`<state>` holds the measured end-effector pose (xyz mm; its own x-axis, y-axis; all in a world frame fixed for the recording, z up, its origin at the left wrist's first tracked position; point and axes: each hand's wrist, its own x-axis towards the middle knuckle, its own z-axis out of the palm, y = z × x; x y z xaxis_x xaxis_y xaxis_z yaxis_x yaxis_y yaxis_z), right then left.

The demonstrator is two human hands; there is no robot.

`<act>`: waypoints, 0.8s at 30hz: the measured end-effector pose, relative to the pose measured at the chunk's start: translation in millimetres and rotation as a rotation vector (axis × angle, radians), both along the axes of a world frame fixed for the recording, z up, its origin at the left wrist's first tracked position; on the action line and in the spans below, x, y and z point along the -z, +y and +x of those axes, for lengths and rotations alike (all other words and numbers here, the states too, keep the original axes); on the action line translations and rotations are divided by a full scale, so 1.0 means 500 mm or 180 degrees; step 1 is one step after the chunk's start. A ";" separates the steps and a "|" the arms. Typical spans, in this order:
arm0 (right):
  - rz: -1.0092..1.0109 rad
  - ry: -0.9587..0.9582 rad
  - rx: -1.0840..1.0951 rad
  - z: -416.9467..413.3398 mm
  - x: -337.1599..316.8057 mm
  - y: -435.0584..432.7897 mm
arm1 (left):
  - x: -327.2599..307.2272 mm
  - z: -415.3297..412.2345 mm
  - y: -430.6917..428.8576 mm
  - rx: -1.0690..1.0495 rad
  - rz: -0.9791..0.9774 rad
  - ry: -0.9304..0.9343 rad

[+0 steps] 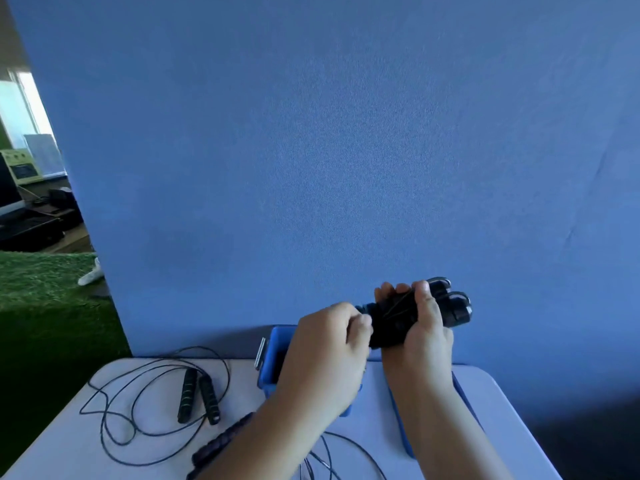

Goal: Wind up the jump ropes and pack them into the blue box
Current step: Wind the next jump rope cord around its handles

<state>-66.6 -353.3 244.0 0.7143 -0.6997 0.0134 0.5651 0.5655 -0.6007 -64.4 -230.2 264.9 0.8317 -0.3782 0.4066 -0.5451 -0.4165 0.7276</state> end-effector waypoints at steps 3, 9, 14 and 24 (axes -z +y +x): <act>0.0011 0.0015 0.0016 0.004 -0.014 0.010 | 0.022 -0.011 -0.012 -0.0110 -0.0176 -0.0219; 0.0266 -0.0093 -0.0024 0.016 -0.029 0.008 | 0.071 -0.010 -0.024 -0.0013 -0.0364 -0.0591; 0.0343 -0.0233 -0.0230 0.019 -0.035 0.006 | 0.110 -0.004 -0.017 0.0001 -0.0743 -0.0133; 0.0389 -0.0511 -0.0967 0.009 -0.026 0.008 | 0.143 0.089 0.008 0.1100 -0.0623 0.0595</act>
<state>-61.9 -349.2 257.1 0.8855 -0.4591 0.0717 0.4419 0.7843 -0.4355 -19.7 -226.2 193.3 0.7360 -0.5779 0.3527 -0.4796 -0.0773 0.8741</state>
